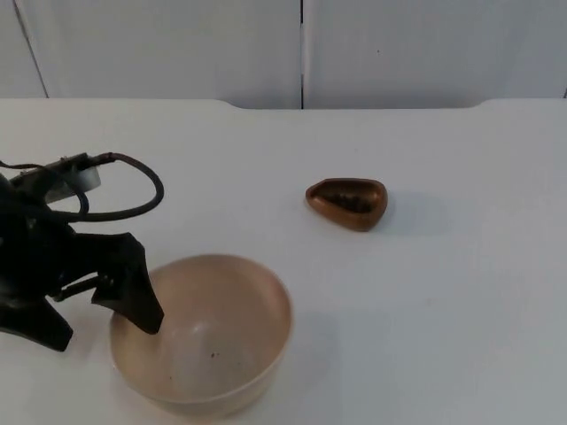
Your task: Pick up the bowl with the left hand and pour the coffee beans from the cup into the bowl with the right hand.
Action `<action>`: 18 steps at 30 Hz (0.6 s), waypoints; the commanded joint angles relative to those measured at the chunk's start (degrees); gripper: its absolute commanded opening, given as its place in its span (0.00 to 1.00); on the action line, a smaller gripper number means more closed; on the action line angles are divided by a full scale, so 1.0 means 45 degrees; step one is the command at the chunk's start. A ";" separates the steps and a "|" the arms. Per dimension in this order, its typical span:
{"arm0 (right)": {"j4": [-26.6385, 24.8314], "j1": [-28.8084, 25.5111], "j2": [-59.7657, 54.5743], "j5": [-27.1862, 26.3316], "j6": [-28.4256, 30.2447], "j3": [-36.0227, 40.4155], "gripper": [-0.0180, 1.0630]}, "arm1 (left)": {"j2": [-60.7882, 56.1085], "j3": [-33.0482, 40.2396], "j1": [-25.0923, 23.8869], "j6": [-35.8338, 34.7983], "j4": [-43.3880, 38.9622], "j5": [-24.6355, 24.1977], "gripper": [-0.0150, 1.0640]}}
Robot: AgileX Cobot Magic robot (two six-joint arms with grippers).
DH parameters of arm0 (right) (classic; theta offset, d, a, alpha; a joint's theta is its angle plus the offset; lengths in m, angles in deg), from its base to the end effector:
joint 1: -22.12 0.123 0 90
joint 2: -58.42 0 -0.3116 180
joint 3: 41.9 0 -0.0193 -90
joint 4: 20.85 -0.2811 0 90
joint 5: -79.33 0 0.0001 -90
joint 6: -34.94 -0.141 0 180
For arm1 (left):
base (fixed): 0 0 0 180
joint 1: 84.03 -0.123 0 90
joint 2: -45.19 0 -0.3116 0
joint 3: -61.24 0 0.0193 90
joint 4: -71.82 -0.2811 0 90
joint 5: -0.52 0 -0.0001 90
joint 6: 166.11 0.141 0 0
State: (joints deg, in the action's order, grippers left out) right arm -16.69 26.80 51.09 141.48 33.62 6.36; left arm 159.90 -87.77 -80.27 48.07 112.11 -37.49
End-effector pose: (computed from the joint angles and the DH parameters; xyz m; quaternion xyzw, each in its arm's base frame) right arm 0.0371 -0.0060 0.2721 -0.0230 0.8551 -0.0091 0.5178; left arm 0.3081 -0.0766 0.0556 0.0421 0.9778 -0.2040 0.0240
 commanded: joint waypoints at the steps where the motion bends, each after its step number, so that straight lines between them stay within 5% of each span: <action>1: 0.0004 -0.0095 0.0048 -0.0083 0.0110 0.0028 0.99 | 0.0054 -0.0049 0.0061 0.0062 0.0269 0.0092 0.85; 7: 0.0004 -0.0095 0.0048 -0.0083 0.0110 0.0028 0.99 | 0.0054 -0.0049 0.0061 0.0062 0.0298 0.0178 0.73; 11: 0.0004 -0.0095 0.0048 -0.0083 0.0110 0.0028 0.99 | 0.0054 -0.0049 0.0038 0.0008 0.0710 0.0230 0.47; 12: 0.0004 -0.0095 0.0048 -0.0083 0.0110 0.0028 0.99 | 0.0054 -0.0049 0.0038 0.0008 0.0710 0.0230 0.47; 13: 0.0004 -0.0095 0.0048 -0.0083 0.0110 0.0028 0.99 | 0.0054 -0.0049 0.0037 0.0062 0.0768 0.0206 0.33; 16: 0.0004 -0.0095 0.0048 -0.0083 0.0110 0.0028 0.99 | -0.0050 -0.0049 0.0037 0.0082 0.0768 0.0158 0.12; 18: 0.0004 -0.0095 0.0048 -0.0083 0.0110 0.0028 0.99 | -0.0116 -0.0049 0.0037 0.0082 0.0768 0.0130 0.06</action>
State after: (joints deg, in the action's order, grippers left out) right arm -16.69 26.80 51.09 141.48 33.62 6.36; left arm 160.05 -87.77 -80.27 48.18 114.58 -36.98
